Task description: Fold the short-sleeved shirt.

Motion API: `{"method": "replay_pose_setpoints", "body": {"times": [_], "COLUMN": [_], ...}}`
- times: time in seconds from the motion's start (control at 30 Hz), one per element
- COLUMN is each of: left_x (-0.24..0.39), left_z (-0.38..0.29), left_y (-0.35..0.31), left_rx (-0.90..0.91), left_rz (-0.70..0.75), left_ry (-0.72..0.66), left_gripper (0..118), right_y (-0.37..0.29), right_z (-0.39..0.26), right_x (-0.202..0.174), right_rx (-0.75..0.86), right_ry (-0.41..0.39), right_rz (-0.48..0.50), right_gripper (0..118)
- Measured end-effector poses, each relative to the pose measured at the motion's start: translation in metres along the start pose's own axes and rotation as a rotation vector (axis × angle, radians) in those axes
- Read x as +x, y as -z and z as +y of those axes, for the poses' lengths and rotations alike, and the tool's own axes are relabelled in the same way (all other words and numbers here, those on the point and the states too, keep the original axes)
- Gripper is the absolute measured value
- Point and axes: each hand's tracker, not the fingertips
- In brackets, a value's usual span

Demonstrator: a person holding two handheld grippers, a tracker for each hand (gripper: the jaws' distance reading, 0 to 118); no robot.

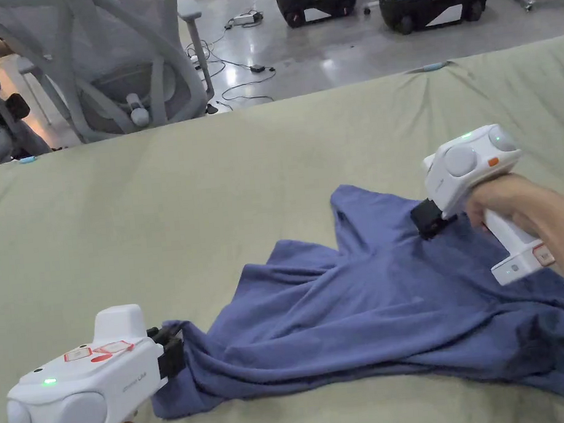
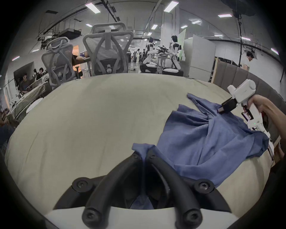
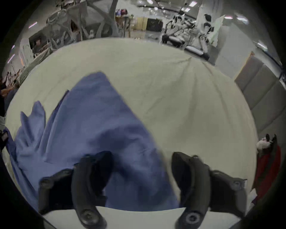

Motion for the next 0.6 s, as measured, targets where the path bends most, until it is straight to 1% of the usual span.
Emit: {"method": "replay_pose_setpoints", "body": {"times": [0.03, 0.07, 0.1, 0.13, 0.2, 0.27, 0.4, 0.43, 0.53, 0.6], "left_x": [-0.002, -0.001, 0.000, 0.002, 0.007, 0.008, 0.014, 0.017, 0.023, 0.024], "left_z": [0.000, 0.000, 0.002, 0.004, 0.014, 0.030, 0.084, 0.101, 0.156, 0.189], "left_y": [0.003, 0.004, 0.005, 0.007, 0.004, 0.001, -0.016, -0.028, -0.055, -0.073], "left_rx": [-0.001, 0.002, 0.005, -0.001, -0.012, 0.023, 0.111, 0.154, 0.238, 0.312], "left_rz": [-0.003, -0.001, 0.005, 0.009, 0.036, 0.027, 0.023, 0.019, 0.009, 0.021], "left_ry": [0.003, 0.022, 0.032, 0.037, 0.023, -0.007, 0.001, 0.024, 0.036, 0.051], "left_gripper": [3, 3, 3, 3, 3, 3, 3, 3, 3, 3], "right_y": [-0.006, -0.013, -0.020, -0.026, -0.047, -0.074, -0.147, -0.170, -0.237, -0.282], "right_z": [-0.001, -0.001, -0.001, -0.002, -0.005, -0.004, 0.008, 0.013, 0.032, 0.043], "right_x": [-0.001, -0.003, -0.005, -0.009, -0.019, -0.027, -0.029, -0.028, -0.026, -0.022], "right_rx": [0.024, 0.020, 0.028, 0.029, 0.051, 0.115, 0.247, 0.284, 0.399, 0.475], "right_ry": [0.029, 0.037, 0.031, 0.020, 0.014, -0.016, -0.026, -0.020, -0.048, -0.046], "right_rz": [-0.016, -0.023, 0.013, 0.024, 0.004, -0.034, -0.083, -0.109, -0.202, -0.243], "right_gripper": [67, 48, 0, 1, 1, 1, 1, 1, 1, 1]}}
